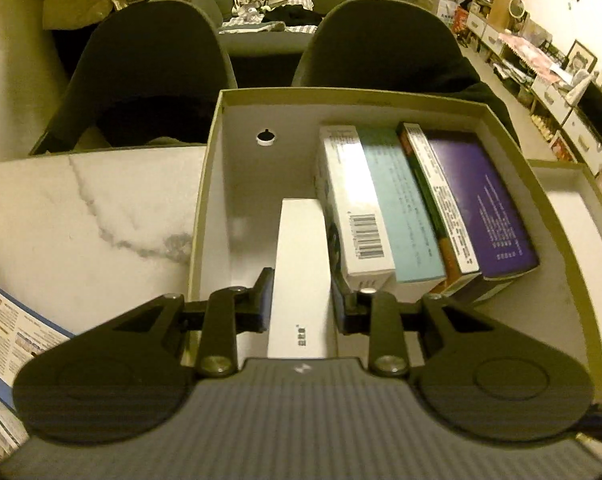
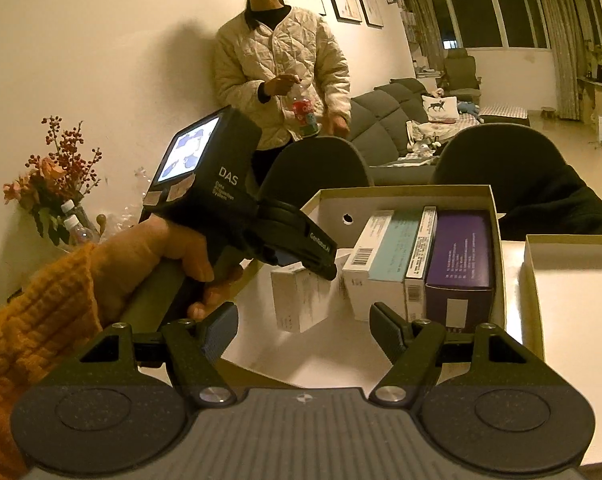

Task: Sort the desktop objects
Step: 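Carry the long white box with the left gripper into the cardboard box, then lower the long white box beside the other boxes and open the left gripper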

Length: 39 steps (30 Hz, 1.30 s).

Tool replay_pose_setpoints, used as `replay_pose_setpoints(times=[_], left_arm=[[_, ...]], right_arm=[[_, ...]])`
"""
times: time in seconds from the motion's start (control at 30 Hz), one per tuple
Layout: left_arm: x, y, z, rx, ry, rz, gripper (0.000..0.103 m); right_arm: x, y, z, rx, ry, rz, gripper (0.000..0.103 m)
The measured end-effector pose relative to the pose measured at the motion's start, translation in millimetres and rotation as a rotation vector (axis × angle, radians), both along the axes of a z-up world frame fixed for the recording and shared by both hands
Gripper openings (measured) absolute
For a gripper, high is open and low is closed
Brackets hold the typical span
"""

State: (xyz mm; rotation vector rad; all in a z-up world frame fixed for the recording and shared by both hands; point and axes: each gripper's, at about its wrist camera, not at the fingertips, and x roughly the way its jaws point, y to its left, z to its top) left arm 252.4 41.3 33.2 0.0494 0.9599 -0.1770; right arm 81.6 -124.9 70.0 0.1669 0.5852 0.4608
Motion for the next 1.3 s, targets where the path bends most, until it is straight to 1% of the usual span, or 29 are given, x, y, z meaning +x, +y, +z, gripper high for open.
replay_pose_setpoints(times=[0.13,0.23,0.37,0.53,0.63,0.73,0.8,0.83,0.87,0.9,1.03,1.17,1.3], left_arm=[[-2,-3,-2,0.034,-0.004,-0.031,0.03],[-3,-1,-2,0.032,-0.004,-0.044,0.03],[-10,6,3,-0.001,-0.022,-0.043,0.038],[-24,20,15,-0.026,-0.073,-0.024,0.041],[-33,32,21,-0.056,-0.096,-0.008,0.043],[-42,43,26,-0.12,-0.104,-0.011,0.043],[-49,48,30,-0.143,-0.118,-0.014,0.044],[-53,50,32,-0.152,-0.126,-0.015,0.045],[-57,52,35,-0.153,-0.14,-0.012,0.052],[-62,54,37,-0.153,-0.154,-0.009,0.054],[-77,65,42,-0.174,-0.191,0.008,0.055],[-87,81,40,-0.216,-0.196,0.04,0.055],[-96,98,34,-0.247,-0.187,0.079,0.055]], right_arm=[[4,1,-1,-0.011,0.007,0.0,0.076],[9,5,2,-0.039,0.001,0.012,0.076],[18,9,2,-0.076,0.005,0.035,0.076],[32,12,2,-0.12,0.026,0.065,0.076],[43,14,-1,-0.121,0.063,0.099,0.076],[53,21,-4,-0.128,0.097,0.133,0.075],[58,26,-7,-0.14,0.114,0.153,0.075],[61,30,-8,-0.147,0.124,0.167,0.075],[64,32,-10,-0.152,0.135,0.179,0.074],[66,35,-12,-0.157,0.146,0.191,0.074],[78,46,-17,-0.177,0.192,0.229,0.069],[91,61,-24,-0.247,0.226,0.258,0.066],[103,82,-34,-0.367,0.255,0.3,0.064]])
